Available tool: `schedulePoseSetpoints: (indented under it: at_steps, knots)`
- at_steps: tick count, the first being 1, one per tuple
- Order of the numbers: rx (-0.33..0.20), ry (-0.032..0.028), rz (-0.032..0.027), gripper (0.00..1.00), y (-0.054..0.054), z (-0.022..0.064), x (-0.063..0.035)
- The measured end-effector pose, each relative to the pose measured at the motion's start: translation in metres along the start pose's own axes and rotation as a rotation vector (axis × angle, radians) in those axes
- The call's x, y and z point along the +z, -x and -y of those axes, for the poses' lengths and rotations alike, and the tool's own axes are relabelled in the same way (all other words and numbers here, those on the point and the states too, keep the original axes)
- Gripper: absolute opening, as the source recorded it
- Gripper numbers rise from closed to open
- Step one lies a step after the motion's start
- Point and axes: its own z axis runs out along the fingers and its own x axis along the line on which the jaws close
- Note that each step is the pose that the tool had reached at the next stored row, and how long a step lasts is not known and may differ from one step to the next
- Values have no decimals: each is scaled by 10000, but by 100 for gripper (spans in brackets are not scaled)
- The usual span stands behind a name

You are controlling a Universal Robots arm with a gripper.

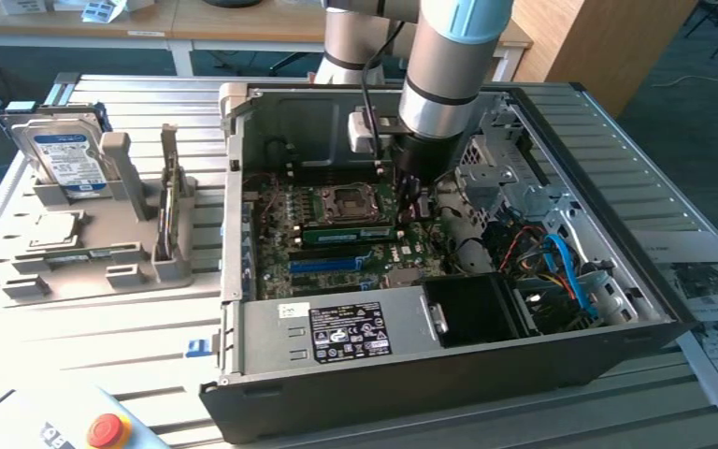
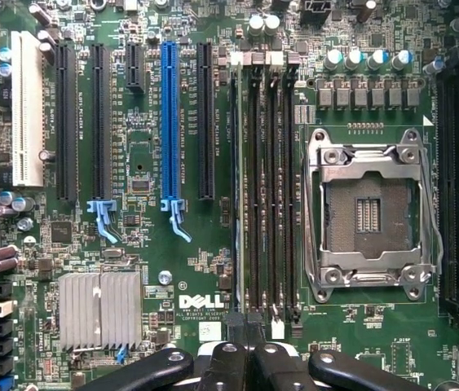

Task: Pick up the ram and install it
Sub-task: 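Press down the ram until it locks into place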

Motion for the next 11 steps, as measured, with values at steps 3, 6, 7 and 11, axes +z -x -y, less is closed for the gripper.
schedulePoseSetpoints:
  at_steps: [3,6,7,11]
  knots:
    - [0,0,0,10,0,0,8]
    - [-1,0,1,10,0,0,9]
    - [0,0,1,10,0,0,9]
    - [0,-1,1,10,0,0,15]
